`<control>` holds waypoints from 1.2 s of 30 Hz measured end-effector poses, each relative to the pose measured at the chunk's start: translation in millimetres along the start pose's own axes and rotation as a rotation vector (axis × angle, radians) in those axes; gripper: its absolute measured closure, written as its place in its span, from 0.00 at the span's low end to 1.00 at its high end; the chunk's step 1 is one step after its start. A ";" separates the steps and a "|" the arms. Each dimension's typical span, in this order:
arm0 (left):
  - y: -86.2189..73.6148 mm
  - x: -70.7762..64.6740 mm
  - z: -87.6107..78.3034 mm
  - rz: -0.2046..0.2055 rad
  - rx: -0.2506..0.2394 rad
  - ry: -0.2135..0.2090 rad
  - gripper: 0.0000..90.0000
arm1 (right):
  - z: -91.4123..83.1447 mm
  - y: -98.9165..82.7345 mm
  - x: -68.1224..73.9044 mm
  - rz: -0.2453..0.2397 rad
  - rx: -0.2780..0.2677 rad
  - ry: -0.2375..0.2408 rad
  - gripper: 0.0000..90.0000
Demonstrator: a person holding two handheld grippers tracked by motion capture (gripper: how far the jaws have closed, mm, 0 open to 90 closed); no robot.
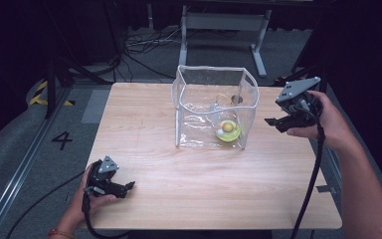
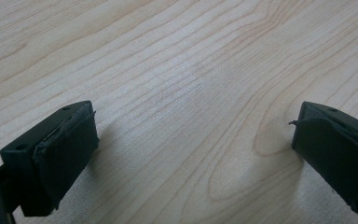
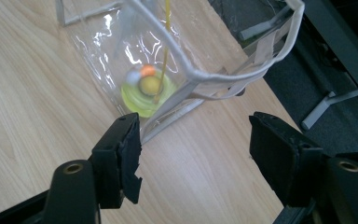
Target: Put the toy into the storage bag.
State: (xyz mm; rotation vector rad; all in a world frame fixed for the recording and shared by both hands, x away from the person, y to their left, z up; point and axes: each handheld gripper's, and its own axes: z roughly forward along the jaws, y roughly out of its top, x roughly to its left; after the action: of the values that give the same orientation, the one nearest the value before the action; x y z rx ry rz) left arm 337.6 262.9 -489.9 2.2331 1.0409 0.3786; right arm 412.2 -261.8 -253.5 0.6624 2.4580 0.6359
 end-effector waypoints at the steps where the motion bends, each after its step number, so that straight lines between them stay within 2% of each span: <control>1: 0.0 0.0 0.0 0.000 0.001 0.000 0.01 | 1.1 -4.1 2.2 -0.001 0.001 -0.005 0.36; 4: 0.0 0.0 0.0 0.000 0.000 0.000 0.01 | 3.2 -14.6 9.1 -0.001 -0.009 0.000 0.35; 6: 0.0 0.0 -0.1 0.000 0.001 0.000 0.01 | 5.0 -20.9 12.9 -0.001 -0.013 -0.013 0.33; 9: -0.1 0.0 0.1 0.000 -0.002 0.000 0.01 | 9.5 -33.7 19.5 0.016 -0.034 -0.014 0.31; 13: 0.0 0.0 0.0 0.000 0.001 0.000 0.01 | 18.2 -45.7 26.8 0.008 -0.012 -0.031 0.29; 25: 0.0 0.0 0.0 0.000 -0.001 0.000 0.01 | 47.1 -86.7 48.9 0.042 -0.001 -0.056 0.25; 28: 0.0 0.0 0.0 0.000 0.001 0.000 0.01 | 55.2 -99.5 56.6 0.039 0.006 -0.047 0.24; 34: 0.0 0.0 -0.1 0.000 0.001 0.000 0.01 | 70.0 -128.9 68.4 0.073 -0.011 -0.033 0.23; 36: 0.1 0.2 -0.1 0.004 0.001 0.001 0.01 | 73.3 -140.5 71.8 0.098 -0.029 -0.026 0.23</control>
State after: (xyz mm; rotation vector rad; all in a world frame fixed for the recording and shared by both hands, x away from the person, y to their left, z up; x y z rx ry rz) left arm 337.7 263.1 -489.7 2.2361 1.0381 0.3814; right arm 355.5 -307.8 -411.4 0.7794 2.3995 0.6944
